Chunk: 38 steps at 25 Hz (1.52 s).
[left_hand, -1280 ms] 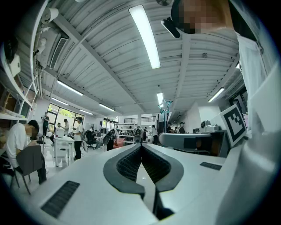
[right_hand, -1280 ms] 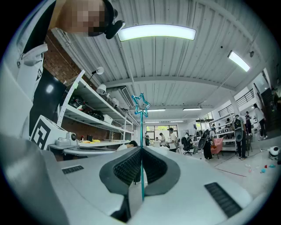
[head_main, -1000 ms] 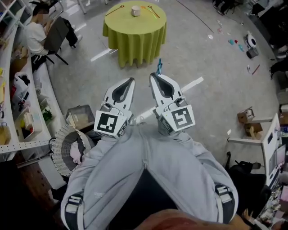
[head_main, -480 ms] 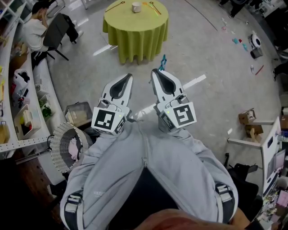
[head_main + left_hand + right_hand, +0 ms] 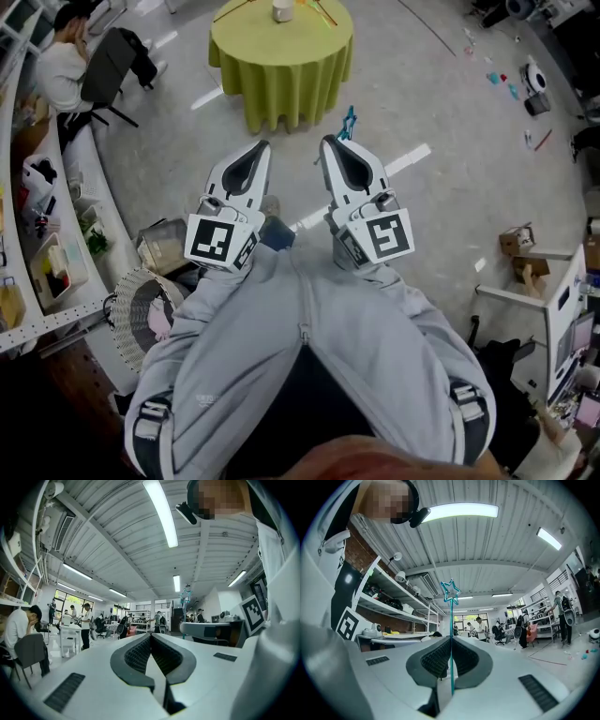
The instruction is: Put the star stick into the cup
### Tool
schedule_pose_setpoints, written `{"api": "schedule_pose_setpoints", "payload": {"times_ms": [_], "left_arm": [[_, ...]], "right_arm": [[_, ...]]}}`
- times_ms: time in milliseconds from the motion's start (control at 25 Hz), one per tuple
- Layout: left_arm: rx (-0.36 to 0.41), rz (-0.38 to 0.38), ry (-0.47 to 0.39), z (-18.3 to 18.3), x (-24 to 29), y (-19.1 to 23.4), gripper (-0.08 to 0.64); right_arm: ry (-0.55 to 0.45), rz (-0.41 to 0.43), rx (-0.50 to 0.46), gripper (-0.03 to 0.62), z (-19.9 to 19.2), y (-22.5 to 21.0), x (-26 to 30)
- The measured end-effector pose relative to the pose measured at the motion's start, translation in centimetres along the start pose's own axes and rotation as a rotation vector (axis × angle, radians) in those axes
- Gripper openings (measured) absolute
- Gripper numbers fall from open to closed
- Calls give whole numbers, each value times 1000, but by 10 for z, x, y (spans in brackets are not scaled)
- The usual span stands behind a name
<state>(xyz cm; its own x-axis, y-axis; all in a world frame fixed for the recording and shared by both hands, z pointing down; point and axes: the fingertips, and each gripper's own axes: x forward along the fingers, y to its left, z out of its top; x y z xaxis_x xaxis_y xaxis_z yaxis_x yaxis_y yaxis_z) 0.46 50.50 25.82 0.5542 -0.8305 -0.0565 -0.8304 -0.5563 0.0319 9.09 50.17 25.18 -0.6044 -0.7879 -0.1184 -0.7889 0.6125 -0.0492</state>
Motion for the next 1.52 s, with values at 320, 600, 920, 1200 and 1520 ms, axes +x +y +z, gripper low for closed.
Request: {"api": "schedule_pose_setpoints", "payload": {"times_ms": [320,600,920,1200,1520], "left_arm": [[6,-42,2,-4,76,96,17],[-19,-89,13,-7,133,173,17],[-49,-153,23,-16,175,219,17],[-75,-164,18,-19,194,244,17],[-85,-162,8,-21,213,262,17]], "right_arm": [[-5,-35,17,35,-13,-43,118],[24,-89,18,35,-30,-74,205],[36,-155,3,35,-39,-97,258],[43,-164,-13,35,-39,-108,287],[38,-149,-29,35,-39,-119,311]]}}
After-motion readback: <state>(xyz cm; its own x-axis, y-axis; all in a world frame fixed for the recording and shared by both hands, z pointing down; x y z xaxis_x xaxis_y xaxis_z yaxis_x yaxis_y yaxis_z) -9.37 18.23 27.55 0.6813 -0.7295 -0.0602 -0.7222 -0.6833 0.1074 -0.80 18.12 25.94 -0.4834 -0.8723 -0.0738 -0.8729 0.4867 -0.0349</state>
